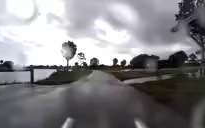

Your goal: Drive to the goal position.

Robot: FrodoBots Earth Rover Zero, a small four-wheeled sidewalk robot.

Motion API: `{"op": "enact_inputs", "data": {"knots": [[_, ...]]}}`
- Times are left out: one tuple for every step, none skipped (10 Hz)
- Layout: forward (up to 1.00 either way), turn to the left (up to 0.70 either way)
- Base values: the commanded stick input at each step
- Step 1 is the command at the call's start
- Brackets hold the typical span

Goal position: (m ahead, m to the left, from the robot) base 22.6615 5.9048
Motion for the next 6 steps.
{"op": "enact_inputs", "data": {"knots": [[1.0, 0.0], [1.0, 0.0], [1.0, 0.0], [1.0, 0.0], [1.0, 0.0], [1.0, 0.0]]}}
